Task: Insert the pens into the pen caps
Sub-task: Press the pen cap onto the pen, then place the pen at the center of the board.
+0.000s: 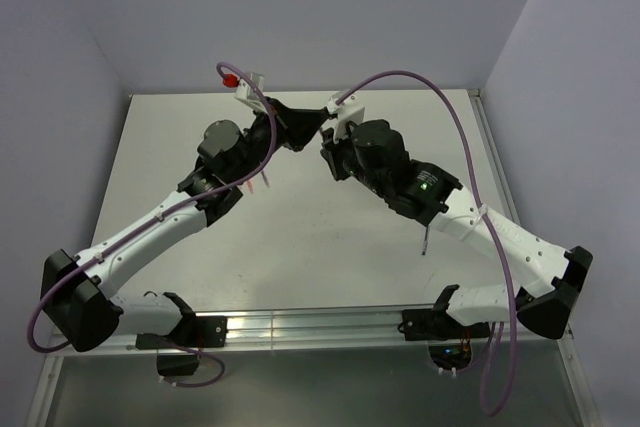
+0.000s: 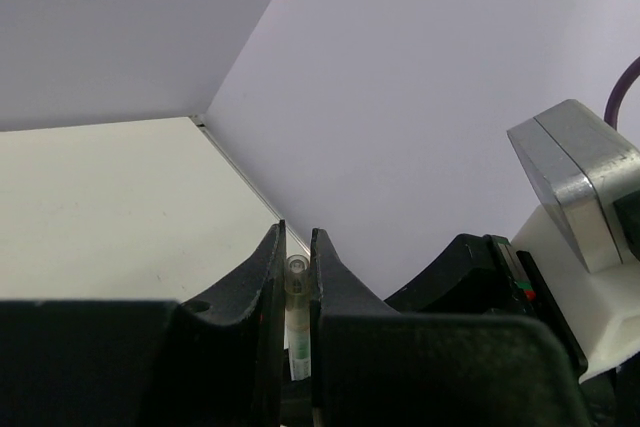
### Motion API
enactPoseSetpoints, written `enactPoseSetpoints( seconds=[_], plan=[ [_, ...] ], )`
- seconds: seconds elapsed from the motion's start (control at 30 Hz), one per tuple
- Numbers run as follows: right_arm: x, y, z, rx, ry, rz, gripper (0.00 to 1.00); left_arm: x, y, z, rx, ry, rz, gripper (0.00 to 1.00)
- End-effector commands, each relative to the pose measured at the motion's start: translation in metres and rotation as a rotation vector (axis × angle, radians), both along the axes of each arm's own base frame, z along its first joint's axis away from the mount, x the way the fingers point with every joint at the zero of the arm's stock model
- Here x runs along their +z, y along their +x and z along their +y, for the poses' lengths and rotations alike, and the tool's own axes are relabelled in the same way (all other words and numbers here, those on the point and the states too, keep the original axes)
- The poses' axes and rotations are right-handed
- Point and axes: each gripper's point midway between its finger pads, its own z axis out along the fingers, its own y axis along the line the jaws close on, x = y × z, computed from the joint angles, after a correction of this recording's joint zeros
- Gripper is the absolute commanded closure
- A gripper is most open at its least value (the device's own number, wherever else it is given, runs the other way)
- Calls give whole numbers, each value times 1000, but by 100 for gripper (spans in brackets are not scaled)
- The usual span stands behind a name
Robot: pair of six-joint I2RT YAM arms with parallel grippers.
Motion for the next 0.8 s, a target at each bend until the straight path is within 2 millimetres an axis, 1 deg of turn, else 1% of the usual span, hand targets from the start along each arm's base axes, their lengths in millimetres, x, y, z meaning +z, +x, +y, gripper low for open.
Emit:
enactPoseSetpoints(
  seconds=[0.0,0.2,0.33,0.37,0.4,0.43,0.47,0.5,0.53,0.57,0.6,0.63,0.67,0.73,0.77],
  plan=[
    [171,21,-20,-155,432,-366,100,-108,-55,-38,-249,240,291,100],
    [174,22,-21,-157,426,-372,100,-108,-56,-39,-250,243,288,100],
    [170,21,-17,-141,423,-356,100,-103,-54,-37,-233,252,272,100],
    [165,20,-15,-133,407,-341,100,-101,-52,-35,-222,252,269,100],
    [166,18,-12,-109,405,-333,100,-98,-49,-35,-211,254,264,100],
    [158,17,-9,-94,382,-304,100,-97,-46,-32,-204,257,262,100],
    [151,16,-2,-64,362,-278,100,-92,-42,-31,-196,250,256,100],
    [154,8,6,-3,356,-263,100,-92,-37,-30,-187,251,259,100],
    [148,5,11,27,347,-229,100,-90,-29,-24,-171,244,264,100],
    [137,-2,14,66,318,-192,91,-82,-23,-22,-162,234,252,100],
    [131,-7,16,91,303,-174,87,-79,-16,-19,-149,232,249,100],
    [122,-13,19,126,293,-138,82,-77,-6,-12,-125,237,241,100],
    [118,-19,17,142,287,-126,73,-68,0,-11,-113,236,228,100],
    [105,-28,17,174,268,-79,68,-63,13,-5,-82,253,220,100],
    [101,-33,15,185,263,-65,63,-55,19,-7,-77,247,207,100]
  ],
)
